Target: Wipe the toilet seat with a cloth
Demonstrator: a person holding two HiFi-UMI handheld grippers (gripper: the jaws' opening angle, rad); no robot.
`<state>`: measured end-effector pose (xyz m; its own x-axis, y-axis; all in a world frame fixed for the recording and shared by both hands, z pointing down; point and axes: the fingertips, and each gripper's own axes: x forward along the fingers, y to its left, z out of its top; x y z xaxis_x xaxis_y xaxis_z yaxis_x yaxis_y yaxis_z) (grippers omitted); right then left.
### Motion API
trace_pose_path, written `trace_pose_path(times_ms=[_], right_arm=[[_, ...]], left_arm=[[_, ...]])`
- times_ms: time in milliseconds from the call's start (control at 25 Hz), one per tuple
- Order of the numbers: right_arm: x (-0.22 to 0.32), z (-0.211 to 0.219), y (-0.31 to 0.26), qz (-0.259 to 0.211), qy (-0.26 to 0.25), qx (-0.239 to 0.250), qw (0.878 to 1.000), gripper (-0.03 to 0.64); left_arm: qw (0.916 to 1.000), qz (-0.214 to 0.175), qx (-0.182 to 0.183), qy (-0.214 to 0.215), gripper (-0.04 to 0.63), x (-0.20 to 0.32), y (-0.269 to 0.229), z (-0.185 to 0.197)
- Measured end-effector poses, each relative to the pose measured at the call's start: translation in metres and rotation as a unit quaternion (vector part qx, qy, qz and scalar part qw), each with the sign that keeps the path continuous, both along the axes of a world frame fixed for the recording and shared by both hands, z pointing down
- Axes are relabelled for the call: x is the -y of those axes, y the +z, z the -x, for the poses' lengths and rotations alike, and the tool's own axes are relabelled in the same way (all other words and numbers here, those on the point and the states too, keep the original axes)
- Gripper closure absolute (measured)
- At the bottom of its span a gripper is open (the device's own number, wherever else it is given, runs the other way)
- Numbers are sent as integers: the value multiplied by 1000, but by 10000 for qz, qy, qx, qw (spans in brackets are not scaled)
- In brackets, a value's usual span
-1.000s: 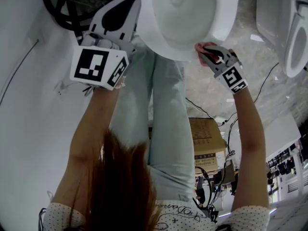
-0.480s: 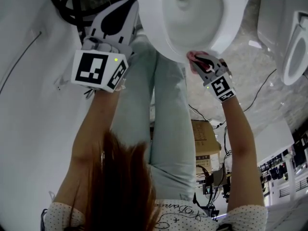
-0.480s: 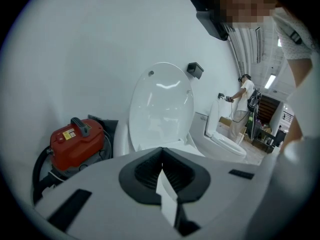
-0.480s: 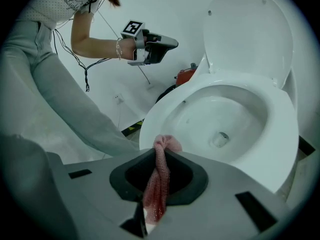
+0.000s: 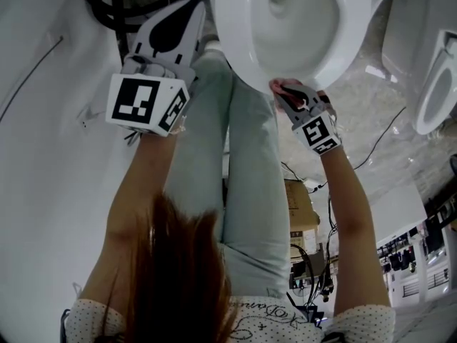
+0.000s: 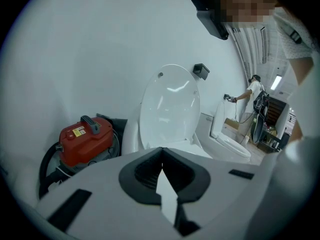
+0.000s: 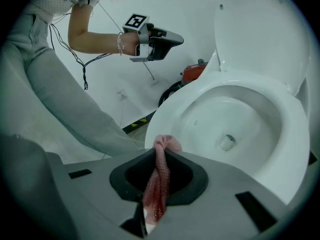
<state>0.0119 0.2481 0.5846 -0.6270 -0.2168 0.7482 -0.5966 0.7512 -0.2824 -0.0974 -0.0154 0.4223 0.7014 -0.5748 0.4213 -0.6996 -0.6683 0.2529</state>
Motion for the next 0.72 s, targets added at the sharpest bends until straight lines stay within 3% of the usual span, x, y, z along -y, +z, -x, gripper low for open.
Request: trace_pose_path(times_ms=[720], right_arm=[[20, 44, 4, -66, -935, 77, 9956, 560]], left_arm=[[9987, 66, 42, -497, 595, 12, 3, 32]])
